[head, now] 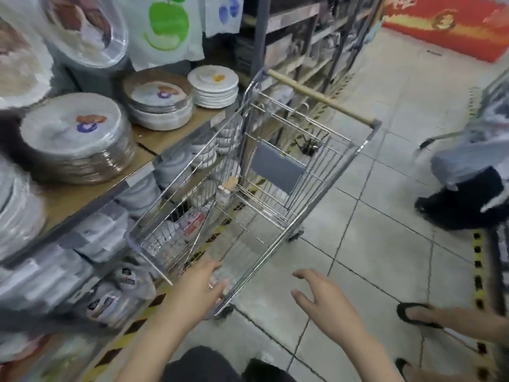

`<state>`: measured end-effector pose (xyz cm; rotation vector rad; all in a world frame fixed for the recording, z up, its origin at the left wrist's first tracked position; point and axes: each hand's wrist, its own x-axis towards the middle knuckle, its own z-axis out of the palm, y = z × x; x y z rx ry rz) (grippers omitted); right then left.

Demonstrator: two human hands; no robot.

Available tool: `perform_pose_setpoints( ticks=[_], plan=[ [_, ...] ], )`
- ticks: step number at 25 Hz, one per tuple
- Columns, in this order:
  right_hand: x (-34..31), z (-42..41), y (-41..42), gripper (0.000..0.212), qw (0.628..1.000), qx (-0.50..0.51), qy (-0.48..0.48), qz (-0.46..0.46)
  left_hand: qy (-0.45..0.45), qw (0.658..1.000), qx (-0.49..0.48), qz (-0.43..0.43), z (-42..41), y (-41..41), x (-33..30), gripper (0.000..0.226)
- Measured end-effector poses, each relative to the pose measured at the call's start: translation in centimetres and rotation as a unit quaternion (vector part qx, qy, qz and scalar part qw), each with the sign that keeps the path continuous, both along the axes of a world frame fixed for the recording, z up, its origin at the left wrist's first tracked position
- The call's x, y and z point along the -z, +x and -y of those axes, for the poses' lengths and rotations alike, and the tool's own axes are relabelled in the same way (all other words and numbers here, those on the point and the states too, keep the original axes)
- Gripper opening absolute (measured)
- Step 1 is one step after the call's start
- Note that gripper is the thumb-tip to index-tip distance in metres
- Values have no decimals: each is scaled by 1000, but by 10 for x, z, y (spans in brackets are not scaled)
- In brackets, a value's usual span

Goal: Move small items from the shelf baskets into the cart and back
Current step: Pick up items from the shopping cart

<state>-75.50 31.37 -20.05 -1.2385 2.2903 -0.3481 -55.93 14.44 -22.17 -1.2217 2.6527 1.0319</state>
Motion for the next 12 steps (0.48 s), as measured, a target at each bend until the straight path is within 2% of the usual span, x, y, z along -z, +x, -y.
perform_pose_setpoints(
  ticks=[4,12],
  plan=[
    [10,57,-50,39,998,-61,3,28,26,997,-75,6,25,-23,6,40],
    [55,170,-116,39,989,-119,40,77,12,992,-112,57,105,-78,25,39]
  ],
)
